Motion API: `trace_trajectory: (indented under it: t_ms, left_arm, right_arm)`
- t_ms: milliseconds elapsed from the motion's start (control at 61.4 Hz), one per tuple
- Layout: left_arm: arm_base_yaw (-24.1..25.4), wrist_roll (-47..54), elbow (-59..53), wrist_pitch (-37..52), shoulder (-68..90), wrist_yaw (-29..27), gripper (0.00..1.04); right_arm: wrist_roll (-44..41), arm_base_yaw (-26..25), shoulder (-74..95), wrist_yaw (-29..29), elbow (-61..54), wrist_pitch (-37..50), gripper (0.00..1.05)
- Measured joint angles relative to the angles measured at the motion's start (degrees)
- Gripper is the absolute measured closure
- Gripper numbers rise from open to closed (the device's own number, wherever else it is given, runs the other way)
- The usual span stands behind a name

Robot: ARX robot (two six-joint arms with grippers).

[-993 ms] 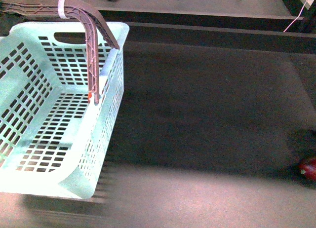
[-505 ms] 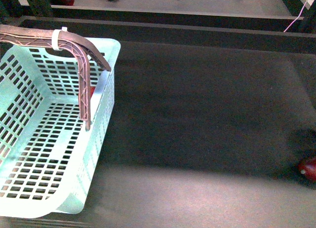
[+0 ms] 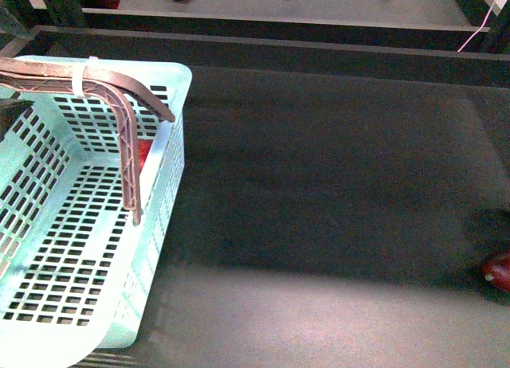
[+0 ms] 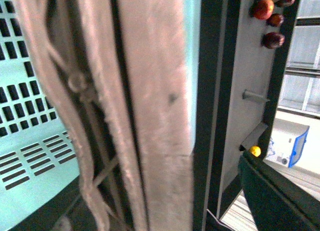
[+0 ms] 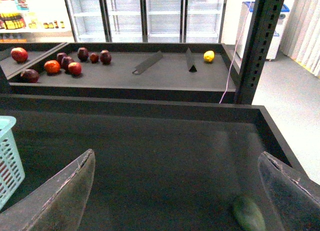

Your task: Pick apple with right arm and hold basket with left

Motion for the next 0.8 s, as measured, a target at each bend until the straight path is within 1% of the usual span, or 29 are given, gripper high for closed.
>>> trace_trajectory:
  t_ms: [16, 81, 147, 195, 228, 326, 407, 472, 488, 521, 537, 586, 602, 619, 651, 668, 700, 716, 749, 765, 798]
  left_arm:
    - [0.0, -0.1, -0.3, -0.4, -1.4, -0.5, 0.18]
    - [-0.4, -0.1, -1.1, -2.5, -5.3, -1.7, 0.06]
    - [-1.2, 0.0, -1.1, -6.1, -7.9, -2.5, 0.08]
    - [-2.1, 0.0, -0.2, -11.5, -9.5, -3.0, 0.07]
    - [-2.9, 0.0, 0.7, -15.4, -10.5, -3.9, 0.07]
    - [-5.0, 0.1, 3.0, -22.2, -13.2, -6.7, 0.07]
    - [-7.0, 0.2, 4.8, -24.7, -15.7, -9.2, 0.07]
    - [-7.8, 0.3, 5.9, -24.8, -17.0, -9.4, 0.07]
    - [-8.0, 1.7, 5.9, -24.1, -17.3, -9.3, 0.08]
    - [-8.0, 7.0, 3.7, -17.6, -18.0, -8.7, 0.12]
    - [-7.9, 10.4, 1.5, -11.1, -18.4, -8.2, 0.16]
    - [-7.2, 28.4, -6.1, 6.5, -19.9, -7.1, 0.26]
    - [-7.1, 31.1, -7.3, 8.9, -20.1, -7.0, 0.28]
    - [-6.8, 35.6, -9.8, 13.5, -20.7, -6.7, 0.32]
    - [-6.2, 48.0, -14.1, 20.9, -22.0, -6.2, 0.39]
    - [-6.0, 50.5, -15.0, 22.4, -22.4, -6.0, 0.41]
    - [-5.4, 59.9, -18.0, 27.1, -23.9, -5.6, 0.48]
    - [-5.2, 62.0, -18.7, 28.0, -24.3, -5.5, 0.5]
    - [-4.6, 69.0, -20.8, 30.1, -26.1, -5.1, 0.57]
    - [-4.4, 70.5, -21.3, 30.3, -26.5, -4.9, 0.59]
    - [-3.7, 75.8, -23.6, 31.1, -28.4, -4.5, 0.67]
  right_arm:
    - [0.0, 0.0, 0.0, 0.0, 0.0, 0.0, 0.09]
    - [0.0, 0.0, 0.0, 0.0, 0.0, 0.0, 0.09]
    - [0.0, 0.0, 0.0, 0.0, 0.0, 0.0, 0.09]
    - [0.0, 0.0, 0.0, 0.0, 0.0, 0.0, 0.09]
    - [0.0, 0.0, 0.0, 0.0, 0.0, 0.0, 0.09]
    - [0.0, 0.0, 0.0, 0.0, 0.0, 0.0, 0.09]
    - [0.0, 0.0, 0.0, 0.0, 0.0, 0.0, 0.09]
    - [0.0, 0.0, 0.0, 0.0, 0.0, 0.0, 0.09]
    - [0.0, 0.0, 0.0, 0.0, 0.0, 0.0, 0.09]
    - [0.0, 0.0, 0.0, 0.0, 0.0, 0.0, 0.09]
    - [0.0, 0.0, 0.0, 0.0, 0.0, 0.0, 0.09]
    - [0.0, 0.0, 0.0, 0.0, 0.0, 0.0, 0.09]
    - [0.0, 0.0, 0.0, 0.0, 0.0, 0.0, 0.09]
    - [0.0, 0.0, 0.0, 0.1, 0.0, 0.0, 0.09]
    - [0.0, 0.0, 0.0, 0.0, 0.0, 0.0, 0.09]
    - [0.0, 0.0, 0.0, 0.0, 0.0, 0.0, 0.09]
    - [0.0, 0.0, 0.0, 0.0, 0.0, 0.0, 0.09]
    - [0.0, 0.0, 0.0, 0.0, 0.0, 0.0, 0.09]
    - [0.0, 0.0, 0.0, 0.0, 0.0, 0.0, 0.09]
    - [0.0, 0.0, 0.0, 0.0, 0.0, 0.0, 0.09]
    - [0.0, 0.0, 0.0, 0.0, 0.0, 0.0, 0.09]
